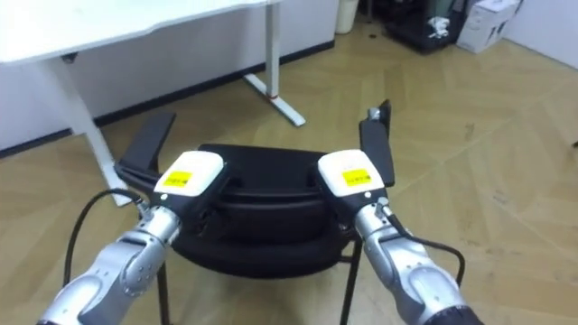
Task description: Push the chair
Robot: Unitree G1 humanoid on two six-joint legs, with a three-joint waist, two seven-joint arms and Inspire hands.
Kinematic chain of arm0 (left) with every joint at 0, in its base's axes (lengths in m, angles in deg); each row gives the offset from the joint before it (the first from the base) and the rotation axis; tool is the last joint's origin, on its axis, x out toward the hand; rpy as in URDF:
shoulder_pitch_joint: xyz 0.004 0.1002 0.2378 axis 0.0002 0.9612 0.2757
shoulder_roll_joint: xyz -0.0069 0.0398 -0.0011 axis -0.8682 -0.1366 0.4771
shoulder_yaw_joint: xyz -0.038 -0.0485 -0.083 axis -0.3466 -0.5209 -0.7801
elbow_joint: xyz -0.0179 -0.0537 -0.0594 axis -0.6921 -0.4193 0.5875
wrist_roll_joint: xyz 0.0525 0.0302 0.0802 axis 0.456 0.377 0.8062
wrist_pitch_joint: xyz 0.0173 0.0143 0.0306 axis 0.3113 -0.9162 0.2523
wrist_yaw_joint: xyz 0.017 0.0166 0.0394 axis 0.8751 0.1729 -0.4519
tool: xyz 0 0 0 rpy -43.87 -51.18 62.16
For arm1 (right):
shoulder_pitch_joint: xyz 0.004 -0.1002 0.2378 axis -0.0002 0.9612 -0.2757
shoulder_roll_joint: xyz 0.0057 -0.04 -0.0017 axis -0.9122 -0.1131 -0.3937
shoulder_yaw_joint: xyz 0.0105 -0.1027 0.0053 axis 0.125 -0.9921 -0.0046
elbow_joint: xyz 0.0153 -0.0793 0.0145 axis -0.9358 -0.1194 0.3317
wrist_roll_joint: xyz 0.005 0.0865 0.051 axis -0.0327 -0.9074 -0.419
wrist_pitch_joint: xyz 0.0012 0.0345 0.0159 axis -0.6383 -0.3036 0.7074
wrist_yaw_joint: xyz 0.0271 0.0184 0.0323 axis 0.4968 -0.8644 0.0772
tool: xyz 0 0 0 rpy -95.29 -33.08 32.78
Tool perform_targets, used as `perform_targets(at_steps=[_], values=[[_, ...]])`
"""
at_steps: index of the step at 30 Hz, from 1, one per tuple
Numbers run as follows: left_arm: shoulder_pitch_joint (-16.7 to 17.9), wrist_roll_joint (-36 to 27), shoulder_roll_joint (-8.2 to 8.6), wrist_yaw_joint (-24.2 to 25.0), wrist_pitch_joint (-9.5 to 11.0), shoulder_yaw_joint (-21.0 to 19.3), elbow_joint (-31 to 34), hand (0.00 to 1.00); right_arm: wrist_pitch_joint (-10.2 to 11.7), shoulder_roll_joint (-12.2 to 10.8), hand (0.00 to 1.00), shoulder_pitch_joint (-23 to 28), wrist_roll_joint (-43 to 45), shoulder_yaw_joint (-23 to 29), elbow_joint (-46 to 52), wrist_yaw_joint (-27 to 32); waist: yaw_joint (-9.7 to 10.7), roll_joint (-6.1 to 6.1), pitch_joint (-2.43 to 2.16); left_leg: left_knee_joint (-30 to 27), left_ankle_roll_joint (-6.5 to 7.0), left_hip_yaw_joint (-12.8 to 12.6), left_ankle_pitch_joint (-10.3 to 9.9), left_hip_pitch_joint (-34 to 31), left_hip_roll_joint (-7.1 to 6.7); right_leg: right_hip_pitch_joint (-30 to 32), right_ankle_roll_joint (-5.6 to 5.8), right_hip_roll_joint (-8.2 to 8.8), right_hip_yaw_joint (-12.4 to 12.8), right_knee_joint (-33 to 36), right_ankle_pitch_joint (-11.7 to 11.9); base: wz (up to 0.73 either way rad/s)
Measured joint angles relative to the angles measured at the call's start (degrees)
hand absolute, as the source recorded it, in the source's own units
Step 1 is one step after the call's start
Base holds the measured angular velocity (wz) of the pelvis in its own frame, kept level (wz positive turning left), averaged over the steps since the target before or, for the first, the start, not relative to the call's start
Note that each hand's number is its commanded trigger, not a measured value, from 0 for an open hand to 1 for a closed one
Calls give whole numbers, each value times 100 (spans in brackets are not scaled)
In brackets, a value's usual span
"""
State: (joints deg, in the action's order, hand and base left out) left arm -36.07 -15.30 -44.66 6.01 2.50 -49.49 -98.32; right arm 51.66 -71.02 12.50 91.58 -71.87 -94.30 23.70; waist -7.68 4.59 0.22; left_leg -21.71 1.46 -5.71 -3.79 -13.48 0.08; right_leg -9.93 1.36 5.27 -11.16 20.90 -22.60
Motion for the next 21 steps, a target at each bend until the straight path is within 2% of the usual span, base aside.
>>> perform_targets(at_steps=[1,2,3,4,5,6,8,9,10,12,13,14,15,16,17,18,19,20,21], values=[[-30,54,7,6,1,1,31,100,0,-5,100,9,15,56,-13,49,43,132,-13,-22,65,-87,-42,15,-114,-15,83,137,-3,79,-60,22],[-54,71,30,5,-6,-1,54,100,-3,-13,100,5,12,115,-10,93,46,211,-14,-94,175,-175,-117,36,-229,-1,149,298,-4,219,-145,4],[-64,68,30,3,-7,-3,65,100,-6,-11,100,0,12,128,-2,115,27,204,-5,-177,242,-195,-165,48,-280,1,180,372,3,309,-188,-30],[-92,12,33,-2,3,-19,50,100,-13,-10,100,-44,-18,144,-3,166,-6,171,15,-402,368,-203,-289,69,-340,32,268,460,-19,666,-248,-47],[-140,-53,53,-23,27,-24,-39,100,-23,-6,100,-82,-15,150,-63,220,-19,71,74,-552,427,-181,-458,134,-385,226,277,603,-133,1309,-189,-41],[-163,-85,63,-24,48,-23,-87,100,-23,-8,100,-83,-25,154,-62,244,-13,35,75,-587,450,-188,-521,164,-392,349,272,690,-206,1679,-75,-15],[-250,-87,33,-1,93,-3,-154,100,-23,-19,100,-52,-57,149,-80,272,32,-10,85,-585,527,-134,-675,325,-388,798,256,831,-177,2679,630,9],[-265,-84,17,-3,99,9,-175,100,-24,-36,100,-47,-91,148,-93,268,39,-27,95,-568,539,-108,-705,369,-378,882,240,835,-149,2839,826,7],[-275,-40,3,-15,115,16,-215,100,-55,-86,100,-17,-127,147,-106,240,53,-60,105,-515,562,-25,-759,481,-360,1003,198,813,-125,3081,1081,0],[-287,-34,-85,-56,133,23,-218,100,-74,-160,100,-33,-164,146,-101,173,97,-93,119,-420,579,191,-800,587,-361,1304,193,652,-85,3197,963,-2],[-333,-37,-141,-86,185,23,-273,100,-74,-176,100,-51,-184,136,-97,146,108,-137,142,-350,579,373,-800,669,-357,1565,182,496,-106,3115,842,13],[-355,-38,-179,-136,218,36,-314,100,-85,-185,100,-48,-197,93,-99,151,131,-147,149,-266,578,482,-805,744,-353,1865,166,339,-101,2902,823,22],[-359,-38,-194,-145,217,38,-313,100,-91,-189,100,-47,-203,81,-99,151,146,-142,148,-217,575,509,-807,785,-355,2010,162,271,-89,2705,825,24],[-362,-41,-201,-153,218,37,-313,100,-83,-196,100,-56,-207,83,-101,151,160,-142,147,-157,568,544,-834,863,-366,2274,137,152,-11,2257,841,30],[-361,-43,-191,-171,217,37,-352,100,-49,-201,100,-51,-214,87,-114,160,229,-155,154,-167,560,642,-901,932,-383,2428,66,42,6,1613,917,33],[-361,-43,-185,-180,217,37,-375,100,-47,-213,100,-50,-233,87,-113,155,269,-155,153,-166,549,676,-941,985,-388,2484,38,-11,18,1255,986,43],[-360,-43,-168,-190,216,37,-427,100,-41,-218,100,-44,-237,87,-131,139,316,-141,149,-169,525,740,-1027,1069,-408,2501,17,-68,8,609,1186,50],[-362,-47,-141,-223,207,44,-461,100,-36,-215,100,-66,-274,104,-163,155,417,-138,146,-208,495,831,-1128,1146,-416,2489,-46,-119,19,86,1240,52],[-362,-46,-119,-255,203,58,-478,100,-36,-203,100,-90,-294,110,-199,152,453,-124,137,-206,480,855,-1169,1182,-428,2475,-96,-114,57,-116,1316,44]])
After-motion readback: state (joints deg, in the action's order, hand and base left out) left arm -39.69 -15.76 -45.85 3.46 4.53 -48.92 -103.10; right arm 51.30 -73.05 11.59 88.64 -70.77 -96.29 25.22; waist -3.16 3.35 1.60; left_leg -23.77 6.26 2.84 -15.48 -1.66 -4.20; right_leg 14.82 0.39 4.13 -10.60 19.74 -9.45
